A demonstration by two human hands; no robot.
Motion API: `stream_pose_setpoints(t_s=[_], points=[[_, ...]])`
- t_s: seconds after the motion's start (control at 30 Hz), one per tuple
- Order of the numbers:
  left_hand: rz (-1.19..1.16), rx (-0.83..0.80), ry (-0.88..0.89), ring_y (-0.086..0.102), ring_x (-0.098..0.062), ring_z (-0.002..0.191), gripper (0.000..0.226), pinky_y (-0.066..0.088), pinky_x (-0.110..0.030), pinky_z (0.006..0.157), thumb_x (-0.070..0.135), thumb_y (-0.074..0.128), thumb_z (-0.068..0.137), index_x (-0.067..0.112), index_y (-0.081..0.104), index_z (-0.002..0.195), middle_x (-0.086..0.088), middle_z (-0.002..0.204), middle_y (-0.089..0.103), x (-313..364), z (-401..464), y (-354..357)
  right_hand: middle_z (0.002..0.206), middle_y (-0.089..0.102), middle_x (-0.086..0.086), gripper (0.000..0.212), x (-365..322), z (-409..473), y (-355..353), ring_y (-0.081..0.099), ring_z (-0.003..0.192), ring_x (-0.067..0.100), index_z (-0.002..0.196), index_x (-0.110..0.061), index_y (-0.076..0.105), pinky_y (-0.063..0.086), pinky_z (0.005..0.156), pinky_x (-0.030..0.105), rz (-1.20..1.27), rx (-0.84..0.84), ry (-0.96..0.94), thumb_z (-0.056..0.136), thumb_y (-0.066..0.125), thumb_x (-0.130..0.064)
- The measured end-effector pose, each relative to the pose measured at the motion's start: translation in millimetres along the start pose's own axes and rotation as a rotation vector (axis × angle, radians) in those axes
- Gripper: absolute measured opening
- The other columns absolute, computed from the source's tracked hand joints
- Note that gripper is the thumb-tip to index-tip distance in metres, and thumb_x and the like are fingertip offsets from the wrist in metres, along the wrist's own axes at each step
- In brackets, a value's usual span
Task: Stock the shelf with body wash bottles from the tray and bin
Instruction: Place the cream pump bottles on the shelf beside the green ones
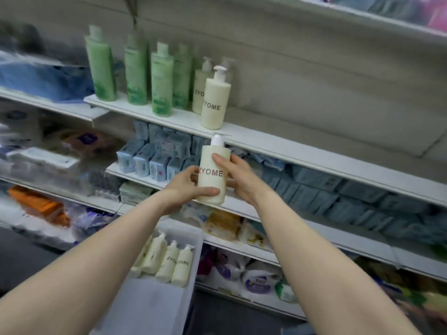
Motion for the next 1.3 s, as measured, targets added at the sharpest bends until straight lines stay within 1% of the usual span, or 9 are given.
stream_pose_setpoints(t_s=[0.13, 0.3, 0.47, 0.53, 0.73, 0.9, 1.03, 1.13, 1.3], points=[[0.041, 0.02, 0.133, 0.062, -0.01, 0.101, 0.067, 0.053, -0.029, 0.085, 0.034, 0.088, 0.064, 0.023, 0.054, 0.12, 0.007, 0.111, 0.065, 45, 24, 11, 0.117, 0.071, 0.006, 0.064, -39, 6, -30, 0.072, 0.101, 0.02, 0.132, -0.013, 0.054, 0.059, 0.083, 0.039, -0.045, 0.061, -0.093, 0.08, 0.081, -0.038], [0.058, 0.038, 0.239, 0.064, -0.01, 0.102, 0.071, 0.055, -0.029, 0.086, 0.035, 0.089, 0.062, 0.022, 0.055, 0.122, 0.006, 0.112, 0.066, 83, 66, 25, 0.116, 0.073, 0.004, 0.077, -76, 31, -67, 0.072, 0.101, 0.019, 0.131, -0.014, 0.056, 0.059, 0.087, 0.044, -0.081, 0.092, -0.172, 0.067, 0.085, -0.046], [0.113, 0.072, 0.31, 0.062, -0.009, 0.102, 0.072, 0.052, -0.025, 0.084, 0.035, 0.087, 0.067, 0.018, 0.051, 0.127, 0.007, 0.113, 0.065, 117, 117, 44, 0.117, 0.072, 0.005, 0.06, -108, 69, -109, 0.072, 0.101, 0.019, 0.131, -0.013, 0.056, 0.058, 0.089, 0.044, -0.124, 0.104, -0.219, 0.08, 0.081, -0.034], [0.098, 0.09, 0.31, 0.062, -0.008, 0.102, 0.069, 0.051, -0.024, 0.084, 0.03, 0.086, 0.07, 0.018, 0.05, 0.128, 0.007, 0.114, 0.064, 127, 138, 52, 0.114, 0.073, 0.004, 0.054, -118, 86, -124, 0.072, 0.1, 0.019, 0.128, -0.015, 0.057, 0.057, 0.092, 0.045, -0.137, 0.103, -0.234, 0.081, 0.08, -0.031], [0.068, 0.158, 0.2, 0.063, -0.017, 0.104, 0.054, 0.051, -0.042, 0.095, 0.019, 0.082, 0.073, 0.018, 0.052, 0.118, 0.001, 0.114, 0.065, 132, 211, 68, 0.107, 0.075, 0.002, 0.05, -126, 150, -159, 0.073, 0.097, 0.018, 0.118, -0.018, 0.062, 0.059, 0.09, 0.043, -0.206, 0.123, -0.267, 0.075, 0.085, -0.029], [0.062, 0.236, 0.046, 0.059, -0.025, 0.115, 0.043, 0.047, -0.039, 0.1, 0.015, 0.076, 0.08, 0.007, 0.057, 0.118, -0.008, 0.12, 0.064, 127, 257, 76, 0.116, 0.072, 0.003, 0.054, -124, 201, -172, 0.07, 0.102, 0.021, 0.123, -0.016, 0.06, 0.059, 0.089, 0.045, -0.217, 0.098, -0.258, 0.075, 0.085, -0.023], [0.072, 0.303, 0.063, 0.051, -0.028, 0.126, 0.063, 0.04, -0.03, 0.1, 0.013, 0.074, 0.083, 0.007, 0.045, 0.138, -0.009, 0.133, 0.056, 127, 284, 78, 0.121, 0.07, 0.004, 0.055, -120, 232, -177, 0.069, 0.105, 0.021, 0.126, -0.015, 0.057, 0.058, 0.089, 0.041, -0.184, 0.049, -0.264, 0.077, 0.083, -0.017], [0.177, 0.344, 0.198, 0.048, -0.031, 0.129, 0.075, 0.04, -0.042, 0.107, 0.009, 0.079, 0.076, 0.009, 0.04, 0.139, -0.013, 0.139, 0.052, 132, 301, 75, 0.123, 0.069, 0.007, 0.057, -120, 251, -179, 0.068, 0.107, 0.022, 0.127, -0.015, 0.057, 0.057, 0.089, 0.043, -0.154, 0.067, -0.261, 0.076, 0.084, -0.016], [0.261, 0.386, 0.239, 0.048, -0.029, 0.128, 0.073, 0.036, -0.026, 0.094, 0.006, 0.076, 0.078, 0.007, 0.038, 0.14, -0.013, 0.138, 0.052, 134, 319, 71, 0.123, 0.068, 0.011, 0.061, -119, 273, -182, 0.068, 0.109, 0.026, 0.13, -0.013, 0.056, 0.056, 0.092, 0.048, -0.121, 0.056, -0.265, 0.075, 0.084, -0.011]])
Point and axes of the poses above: each hand's wrist, its own z-axis towards the middle knuckle, its own y-axis out of the palm, x = y × z, the point moved 1 cm from there along z, towards the middle knuckle
